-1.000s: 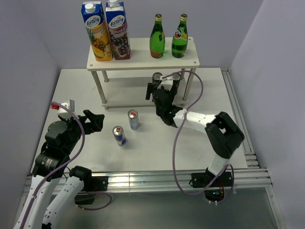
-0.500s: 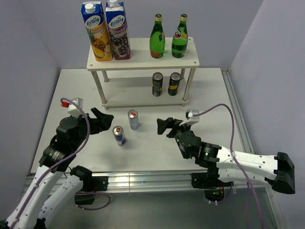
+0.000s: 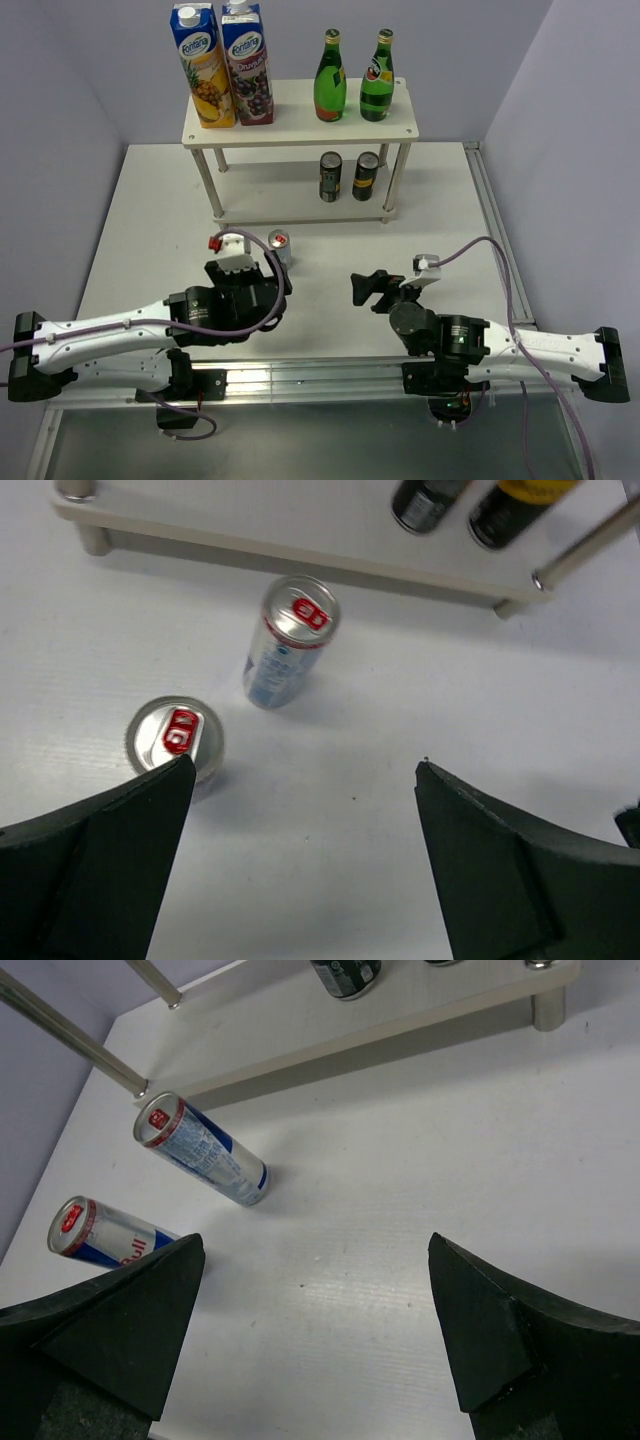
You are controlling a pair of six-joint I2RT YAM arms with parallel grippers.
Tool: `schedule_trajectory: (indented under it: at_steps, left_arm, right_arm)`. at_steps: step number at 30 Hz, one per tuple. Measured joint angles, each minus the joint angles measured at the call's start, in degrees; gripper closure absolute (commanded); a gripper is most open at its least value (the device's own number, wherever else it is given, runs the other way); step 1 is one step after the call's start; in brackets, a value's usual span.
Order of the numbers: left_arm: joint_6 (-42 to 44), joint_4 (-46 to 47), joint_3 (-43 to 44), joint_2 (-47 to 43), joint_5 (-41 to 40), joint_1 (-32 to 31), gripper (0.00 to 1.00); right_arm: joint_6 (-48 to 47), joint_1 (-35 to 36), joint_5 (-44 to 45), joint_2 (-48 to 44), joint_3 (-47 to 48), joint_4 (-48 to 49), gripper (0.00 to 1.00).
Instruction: Place and organize the beverage onto the shelf
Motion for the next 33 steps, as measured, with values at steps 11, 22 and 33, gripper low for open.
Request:
schedule_trajectory:
  at_steps: [11, 22, 33]
  left_arm:
    - [-39.98, -27.39, -0.90, 15.69, -12.35, -15.76, 0.01]
    - [-44.89, -19.54, -15.26, 19.04, -14.32, -14.67, 0.01]
    - [-5.29, 30.64, -32.54, 5.01, -7.93, 4.02, 0.01]
  right_arm:
    - [3.39, 1.29, 0.48, -6.12, -2.54, -6.49, 0.00]
    - [3.23, 1.31, 0.39, -3.58, -2.58, -5.79, 0.00]
    - [3.43, 1.40, 0.11, -0.66, -3.41, -4.44, 0.00]
